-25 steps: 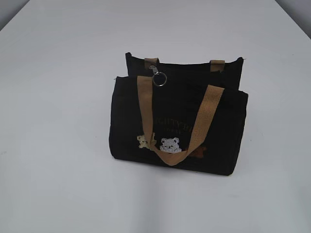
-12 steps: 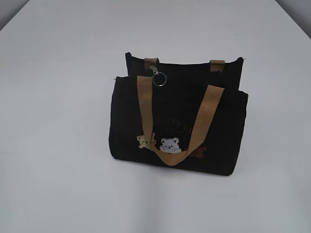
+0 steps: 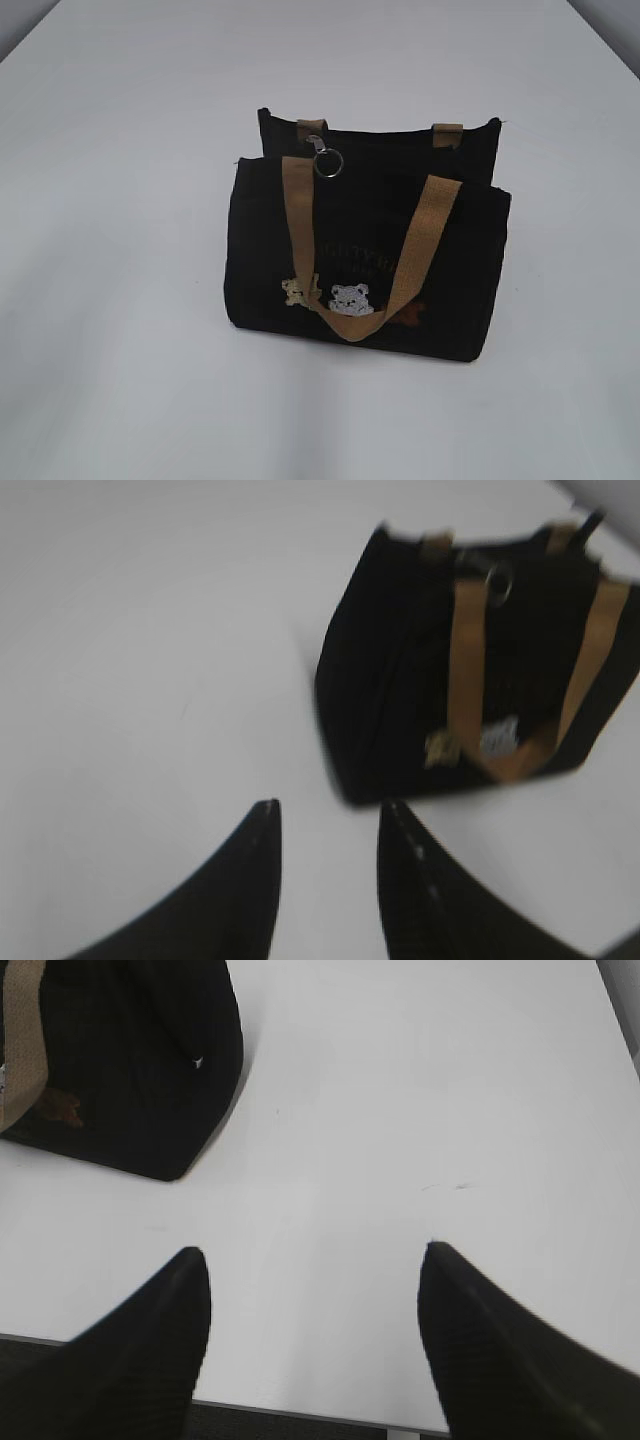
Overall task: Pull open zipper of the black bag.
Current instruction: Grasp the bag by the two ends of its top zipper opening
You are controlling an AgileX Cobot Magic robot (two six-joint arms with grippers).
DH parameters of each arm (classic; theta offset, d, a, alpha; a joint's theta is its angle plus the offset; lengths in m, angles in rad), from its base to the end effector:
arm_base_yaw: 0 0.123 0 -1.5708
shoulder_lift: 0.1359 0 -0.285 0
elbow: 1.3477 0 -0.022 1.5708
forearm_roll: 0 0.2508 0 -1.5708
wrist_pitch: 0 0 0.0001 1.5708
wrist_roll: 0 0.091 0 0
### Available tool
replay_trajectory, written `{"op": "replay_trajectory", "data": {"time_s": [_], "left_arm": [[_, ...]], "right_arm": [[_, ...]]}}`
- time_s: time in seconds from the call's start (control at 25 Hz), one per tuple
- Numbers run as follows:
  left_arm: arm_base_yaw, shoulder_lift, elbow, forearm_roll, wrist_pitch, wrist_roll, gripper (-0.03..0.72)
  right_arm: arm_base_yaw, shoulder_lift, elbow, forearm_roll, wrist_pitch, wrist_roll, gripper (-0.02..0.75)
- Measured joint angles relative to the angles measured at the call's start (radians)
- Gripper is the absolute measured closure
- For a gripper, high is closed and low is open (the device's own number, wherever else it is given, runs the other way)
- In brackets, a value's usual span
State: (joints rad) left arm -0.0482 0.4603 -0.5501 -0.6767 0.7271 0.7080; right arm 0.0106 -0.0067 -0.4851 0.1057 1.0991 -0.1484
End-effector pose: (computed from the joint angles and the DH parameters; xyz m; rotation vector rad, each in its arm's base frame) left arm 0.0804 -0.0419 0.3143 0.4828 1.9157 -0.3509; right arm -0.0062 0.0085 0.2704 -0.1725 2.0793 0.0438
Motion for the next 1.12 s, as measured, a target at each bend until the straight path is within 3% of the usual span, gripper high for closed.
{"op": "replay_trajectory", "data": {"time_s": [0.12,0.28,0.32,0.4,0.56,0.92,1.12], "left_arm": [[-0.008,0.255,-0.006,-0.354,-0.153,0.451,0.425],[-0.044,0.655,-0.01,-0.836,-0.126,1.119,0.374],[-0.061,0.746,-0.017,-0.913,-0.107,1.252,0.361],[-0.098,0.893,-0.043,-0.998,-0.083,1.41,0.335],[-0.161,1.106,-0.132,-1.044,-0.067,1.526,0.316],[-0.217,1.273,-0.301,-1.047,-0.062,1.554,0.313],[-0.236,1.277,-0.31,-0.969,-0.014,1.555,0.312]], "right_arm": [[0.0,0.0,0.0,0.0,0.0,0.0,0.231],[0.0,0.0,0.0,0.0,0.0,0.0,0.231],[0.0,0.0,0.0,0.001,0.0,0.0,0.231],[0.0,0.0,0.0,0.003,0.0,0.0,0.231],[0.0,0.0,0.0,0.036,0.0,0.002,0.231],[0.0,0.006,0.0,0.147,-0.004,-0.001,0.255],[-0.001,0.189,-0.015,0.214,-0.05,-0.111,0.295]]}}
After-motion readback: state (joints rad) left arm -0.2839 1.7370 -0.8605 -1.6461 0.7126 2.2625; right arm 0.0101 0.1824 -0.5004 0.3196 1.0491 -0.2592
